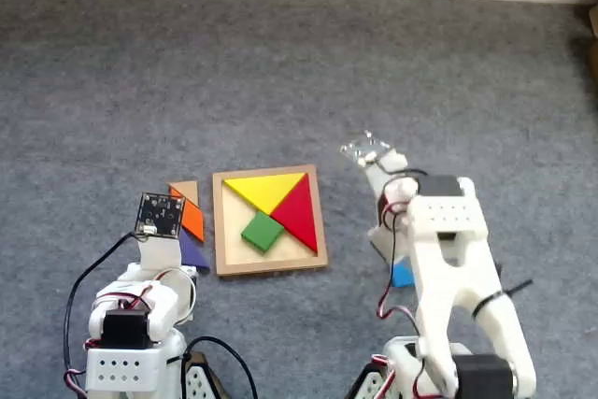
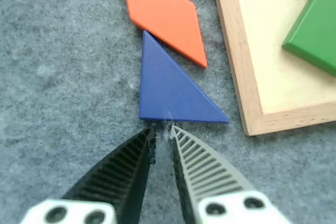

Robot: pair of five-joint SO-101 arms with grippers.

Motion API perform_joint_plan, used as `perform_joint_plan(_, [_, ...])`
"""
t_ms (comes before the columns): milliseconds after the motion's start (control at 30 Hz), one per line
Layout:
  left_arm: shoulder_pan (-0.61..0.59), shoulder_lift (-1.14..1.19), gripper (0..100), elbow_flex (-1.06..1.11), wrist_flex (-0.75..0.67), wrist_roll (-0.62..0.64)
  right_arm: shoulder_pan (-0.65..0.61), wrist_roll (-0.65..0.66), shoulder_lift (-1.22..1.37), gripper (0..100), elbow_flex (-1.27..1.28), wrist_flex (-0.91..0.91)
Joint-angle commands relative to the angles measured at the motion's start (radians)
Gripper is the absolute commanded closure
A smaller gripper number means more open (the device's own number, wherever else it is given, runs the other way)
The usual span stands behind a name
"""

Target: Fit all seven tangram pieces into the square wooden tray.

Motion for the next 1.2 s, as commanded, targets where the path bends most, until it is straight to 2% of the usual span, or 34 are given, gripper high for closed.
perform_joint_plan(0, [0.001, -0.047, 93, 0.021, 0.003, 0.005, -0.002, 0.017, -0.058, 78.2, 0.071, 0.013])
perform_joint_plan(167, [0.001, -0.047, 93, 0.021, 0.003, 0.005, 0.038, 0.118, -0.058, 78.2, 0.154, 0.008])
perform_joint_plan(300, [0.001, -0.047, 93, 0.021, 0.003, 0.005, 0.087, 0.172, -0.058, 78.2, 0.183, -0.064])
perform_joint_plan(533, [0.001, -0.047, 93, 0.021, 0.003, 0.005, 0.088, 0.210, -0.058, 78.3, 0.286, -0.174])
perform_joint_plan(833, [0.001, -0.047, 93, 0.021, 0.003, 0.005, 0.088, 0.210, -0.058, 90.3, 0.315, -0.205])
perform_joint_plan(1033, [0.001, -0.047, 93, 0.021, 0.003, 0.005, 0.087, 0.203, -0.070, 95.0, 0.272, -0.131])
perform_joint_plan(1167, [0.001, -0.047, 93, 0.021, 0.003, 0.005, 0.087, 0.092, -0.070, 95.0, 0.137, -0.044])
